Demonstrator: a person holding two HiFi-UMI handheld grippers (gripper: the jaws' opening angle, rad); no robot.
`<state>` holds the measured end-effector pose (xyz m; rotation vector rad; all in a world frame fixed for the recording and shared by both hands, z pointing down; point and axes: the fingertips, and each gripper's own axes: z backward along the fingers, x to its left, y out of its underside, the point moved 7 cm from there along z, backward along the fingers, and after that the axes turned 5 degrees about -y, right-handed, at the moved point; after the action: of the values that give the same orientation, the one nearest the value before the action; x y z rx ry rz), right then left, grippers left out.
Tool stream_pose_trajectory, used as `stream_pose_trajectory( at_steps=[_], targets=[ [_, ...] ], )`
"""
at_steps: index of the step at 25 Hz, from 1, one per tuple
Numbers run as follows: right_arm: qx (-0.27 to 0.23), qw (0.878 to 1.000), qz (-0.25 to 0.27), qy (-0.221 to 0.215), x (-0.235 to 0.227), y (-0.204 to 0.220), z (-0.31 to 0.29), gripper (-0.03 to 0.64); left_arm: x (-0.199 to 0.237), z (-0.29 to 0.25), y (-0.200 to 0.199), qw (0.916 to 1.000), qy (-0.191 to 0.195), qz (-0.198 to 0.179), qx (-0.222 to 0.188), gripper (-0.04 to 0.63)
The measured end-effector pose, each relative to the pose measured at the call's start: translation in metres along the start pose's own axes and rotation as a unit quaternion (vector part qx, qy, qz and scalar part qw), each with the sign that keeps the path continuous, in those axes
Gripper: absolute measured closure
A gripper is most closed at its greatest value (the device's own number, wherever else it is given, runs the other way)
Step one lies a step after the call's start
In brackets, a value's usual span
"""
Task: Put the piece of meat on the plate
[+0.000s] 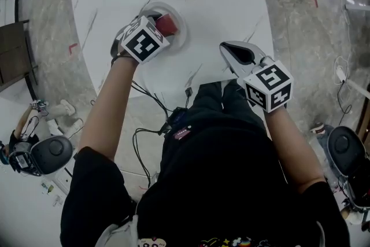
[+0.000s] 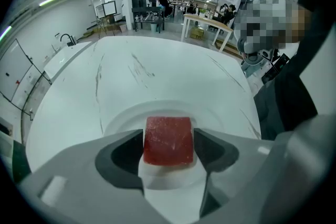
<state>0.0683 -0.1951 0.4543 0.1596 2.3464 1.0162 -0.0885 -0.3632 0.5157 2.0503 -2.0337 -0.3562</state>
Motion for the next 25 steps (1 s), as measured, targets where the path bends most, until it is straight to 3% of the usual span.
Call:
stream_pose_trajectory(
  at_steps=[10, 15, 17, 22, 25],
  targets=[
    [-0.002, 1.0, 0.001, -0.001, -0.002, -0.002, 0.004, 0.595, -0.001, 0.009, -0.005, 0.9998, -0.011, 0.008, -0.013, 0.187],
    [-0.002, 1.0, 0.007, -0.005, 0.006, -0.003, 0.004, 0.595, -0.005, 0.036, -0.01, 0.9973, -0.025, 0.04, -0.056, 0.189],
    [-0.002, 1.0, 0.01, -0.007, 0.009, -0.004, 0.004, 0.595, -0.01, 0.05, -0.012, 0.9953, -0.026, 0.056, -0.074, 0.224],
    [-0.003, 1.0, 0.023, -0.017, 0.017, -0.005, 0.001, 0.595, -0.028, 0.077, -0.018, 0.9854, -0.04, 0.094, -0.136, 0.308],
    [-0.006, 0.999, 0.035, -0.021, 0.023, -0.008, 0.002, 0.595, -0.037, 0.096, -0.015, 0.971, -0.075, 0.13, -0.186, 0.328]
  ],
)
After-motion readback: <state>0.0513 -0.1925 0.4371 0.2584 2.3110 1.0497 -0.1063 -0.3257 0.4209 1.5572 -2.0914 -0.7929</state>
